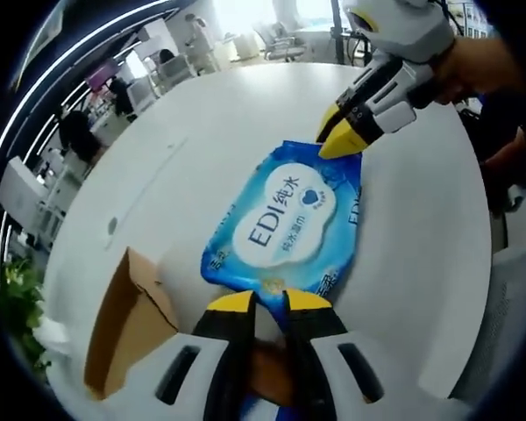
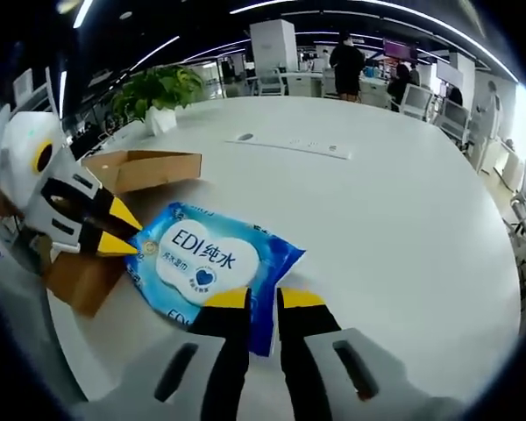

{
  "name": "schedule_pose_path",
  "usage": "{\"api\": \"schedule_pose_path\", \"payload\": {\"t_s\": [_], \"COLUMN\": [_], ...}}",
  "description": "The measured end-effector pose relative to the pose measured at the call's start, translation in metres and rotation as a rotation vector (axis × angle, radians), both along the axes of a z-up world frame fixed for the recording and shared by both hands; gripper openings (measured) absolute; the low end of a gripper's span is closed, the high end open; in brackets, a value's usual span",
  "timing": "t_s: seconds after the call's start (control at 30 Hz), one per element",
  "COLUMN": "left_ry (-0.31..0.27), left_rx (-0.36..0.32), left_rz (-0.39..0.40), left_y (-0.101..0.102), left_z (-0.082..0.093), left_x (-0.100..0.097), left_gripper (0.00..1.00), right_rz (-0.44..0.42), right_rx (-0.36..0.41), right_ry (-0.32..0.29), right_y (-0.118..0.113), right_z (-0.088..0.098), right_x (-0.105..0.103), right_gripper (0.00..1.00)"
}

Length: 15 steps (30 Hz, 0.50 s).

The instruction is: Operate the shoe box by opening the lid, removing the specified soft item, and placing it in the target area until the item is outside and the box remains undamaged.

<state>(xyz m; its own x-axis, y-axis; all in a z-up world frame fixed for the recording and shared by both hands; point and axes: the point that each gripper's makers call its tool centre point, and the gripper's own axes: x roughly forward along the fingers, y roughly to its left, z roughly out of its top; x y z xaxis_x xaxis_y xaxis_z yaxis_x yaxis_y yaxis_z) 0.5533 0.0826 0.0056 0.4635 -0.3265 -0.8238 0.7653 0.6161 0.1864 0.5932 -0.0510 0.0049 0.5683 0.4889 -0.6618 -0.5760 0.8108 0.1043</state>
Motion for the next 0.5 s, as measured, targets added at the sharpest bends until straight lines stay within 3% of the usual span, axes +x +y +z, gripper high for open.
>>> {"api": "schedule_pose_path", "payload": {"t_s": [0.13,0.5], "left_ry": [-0.014,-0.009], "left_rx": [-0.066,-0.168], "left_rz": [0.007,0.037], "left_y": [-0.005,-0.005], "left_z": [0.010,0.038], "left_x": [0.000,-0.006], "left_gripper": [0.21,0.27], "right_rz": [0.008,0.051], "right_rx": [0.004,-0.015], "right_ry": [-0.006,-0.041], "right_y": [0.002,0.002], "right_z": [0.004,0.021], "right_x": [-0.002,-0.011], "right_gripper": [0.15,0.22]}}
